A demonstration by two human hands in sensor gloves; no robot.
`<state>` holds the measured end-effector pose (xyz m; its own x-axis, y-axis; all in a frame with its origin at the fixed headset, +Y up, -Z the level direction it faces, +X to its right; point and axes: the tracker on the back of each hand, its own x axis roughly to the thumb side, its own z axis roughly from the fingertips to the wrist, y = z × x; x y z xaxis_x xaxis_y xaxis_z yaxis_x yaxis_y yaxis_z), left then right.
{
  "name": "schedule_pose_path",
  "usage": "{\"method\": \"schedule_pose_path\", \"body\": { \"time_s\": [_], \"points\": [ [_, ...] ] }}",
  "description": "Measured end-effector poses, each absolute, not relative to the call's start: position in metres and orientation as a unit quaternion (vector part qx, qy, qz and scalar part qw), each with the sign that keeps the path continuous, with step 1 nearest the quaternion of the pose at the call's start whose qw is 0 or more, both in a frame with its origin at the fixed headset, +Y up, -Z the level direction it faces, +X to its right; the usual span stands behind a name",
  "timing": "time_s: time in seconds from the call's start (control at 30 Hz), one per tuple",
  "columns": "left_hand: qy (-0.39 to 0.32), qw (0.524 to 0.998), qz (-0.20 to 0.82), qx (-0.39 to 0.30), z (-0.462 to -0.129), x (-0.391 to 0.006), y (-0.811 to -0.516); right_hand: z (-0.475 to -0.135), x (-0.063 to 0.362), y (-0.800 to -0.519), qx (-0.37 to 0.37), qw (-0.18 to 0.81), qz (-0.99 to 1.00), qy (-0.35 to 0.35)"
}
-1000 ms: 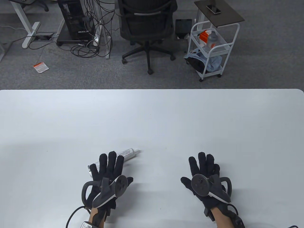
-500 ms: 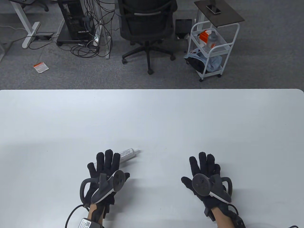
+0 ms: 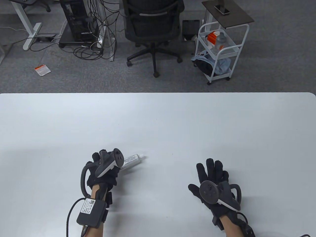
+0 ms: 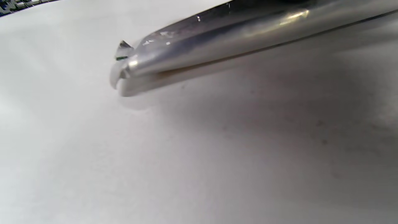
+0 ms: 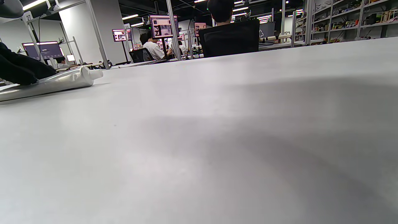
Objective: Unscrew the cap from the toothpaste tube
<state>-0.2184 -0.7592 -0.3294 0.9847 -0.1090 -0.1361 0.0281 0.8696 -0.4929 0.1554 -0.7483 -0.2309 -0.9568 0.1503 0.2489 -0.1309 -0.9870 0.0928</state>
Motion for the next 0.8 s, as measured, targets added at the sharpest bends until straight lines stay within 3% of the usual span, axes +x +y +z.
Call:
{"method": "schedule_pose_path", "body": {
  "time_s": [0.3,0.53,0.8],
  "points": [
    [0.057,0.973,-0.063,-0.212,-0.32,-0.208,-0.76,-0.23,0.154,-0.748,0.131,0.068,0.988,0.034],
    [0.049,0.978,-0.171,-0.111,-0.299,-0.179,-0.755,-0.23,0.153,-0.748,0.132,0.065,0.989,0.032],
    [0.034,0.978,-0.179,-0.106,-0.294,-0.173,-0.76,-0.229,0.151,-0.746,0.133,0.062,0.989,0.025]
  ]
}}
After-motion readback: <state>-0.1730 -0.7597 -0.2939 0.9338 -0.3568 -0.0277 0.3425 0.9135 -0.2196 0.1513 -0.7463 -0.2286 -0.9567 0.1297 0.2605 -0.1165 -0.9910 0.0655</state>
